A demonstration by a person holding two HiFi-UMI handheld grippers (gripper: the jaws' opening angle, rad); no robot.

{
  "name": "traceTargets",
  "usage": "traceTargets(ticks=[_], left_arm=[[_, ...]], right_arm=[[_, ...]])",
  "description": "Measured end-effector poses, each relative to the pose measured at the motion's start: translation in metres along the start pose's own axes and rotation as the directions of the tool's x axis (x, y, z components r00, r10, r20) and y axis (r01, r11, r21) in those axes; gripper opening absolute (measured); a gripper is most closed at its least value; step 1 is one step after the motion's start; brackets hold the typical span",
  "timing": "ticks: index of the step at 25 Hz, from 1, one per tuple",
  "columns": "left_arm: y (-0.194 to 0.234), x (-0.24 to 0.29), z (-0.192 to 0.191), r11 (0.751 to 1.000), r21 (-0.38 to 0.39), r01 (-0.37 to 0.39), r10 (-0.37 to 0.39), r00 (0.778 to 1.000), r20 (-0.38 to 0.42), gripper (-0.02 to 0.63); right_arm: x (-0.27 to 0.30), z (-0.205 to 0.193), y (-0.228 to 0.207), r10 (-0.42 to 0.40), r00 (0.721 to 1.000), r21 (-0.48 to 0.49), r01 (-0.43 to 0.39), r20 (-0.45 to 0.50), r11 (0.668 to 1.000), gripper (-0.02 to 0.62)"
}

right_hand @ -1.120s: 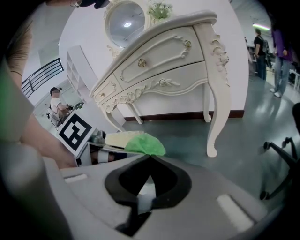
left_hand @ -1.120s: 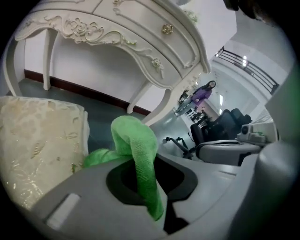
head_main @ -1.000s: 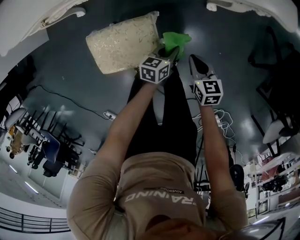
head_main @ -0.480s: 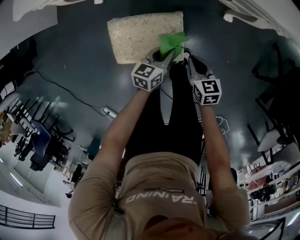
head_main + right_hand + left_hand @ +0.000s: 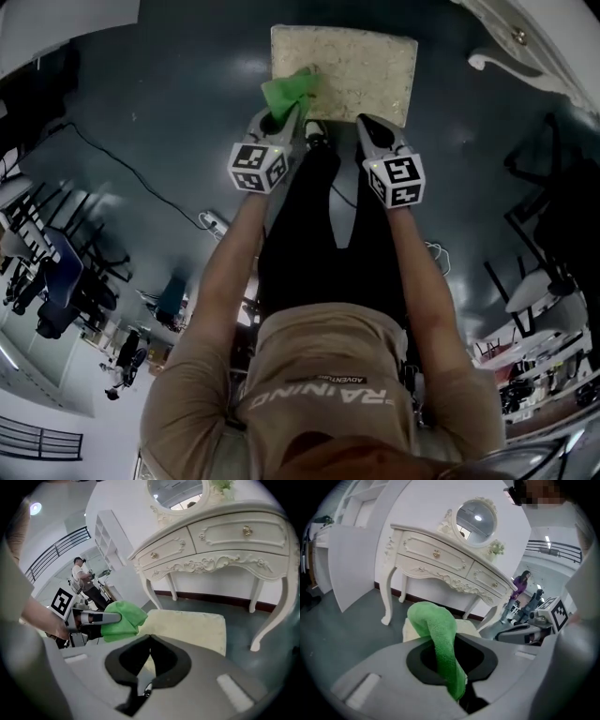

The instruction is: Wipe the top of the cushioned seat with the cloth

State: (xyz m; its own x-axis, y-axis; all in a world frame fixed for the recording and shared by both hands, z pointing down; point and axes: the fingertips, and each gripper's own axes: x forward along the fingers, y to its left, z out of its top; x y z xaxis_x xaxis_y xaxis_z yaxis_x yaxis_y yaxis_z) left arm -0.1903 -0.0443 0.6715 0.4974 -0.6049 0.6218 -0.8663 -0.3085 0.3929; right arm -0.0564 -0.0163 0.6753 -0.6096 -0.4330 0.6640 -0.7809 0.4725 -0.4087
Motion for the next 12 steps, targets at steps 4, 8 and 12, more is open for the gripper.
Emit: traceTargets(ticks=[4, 8, 12], left_arm=[[0.062, -0.037, -0.004, 0.995, -0.027, -0.096, 0.096, 0.995, 0.002, 0.046], [0.105, -0.053, -0.024, 0.988, -0.052, -0.146, 0.145, 0.989, -0.029, 0.046], [0.121, -0.044, -0.051, 0.987, -0.055, -0.149, 0.146, 0.987, -0.061, 0.046]], right_arm=[[0.019, 0.003, 0.033, 0.019, 1.000, -0.017, -0.019, -0.016, 1.000, 0.002], [0.031, -0.001, 0.052, 0.018, 0.999, -0.023, -0.019, -0.029, 1.000, 0.002], [0.036, -0.008, 0.054, 0.003, 0.999, -0.016, -0.004, -0.041, 1.000, 0.002]])
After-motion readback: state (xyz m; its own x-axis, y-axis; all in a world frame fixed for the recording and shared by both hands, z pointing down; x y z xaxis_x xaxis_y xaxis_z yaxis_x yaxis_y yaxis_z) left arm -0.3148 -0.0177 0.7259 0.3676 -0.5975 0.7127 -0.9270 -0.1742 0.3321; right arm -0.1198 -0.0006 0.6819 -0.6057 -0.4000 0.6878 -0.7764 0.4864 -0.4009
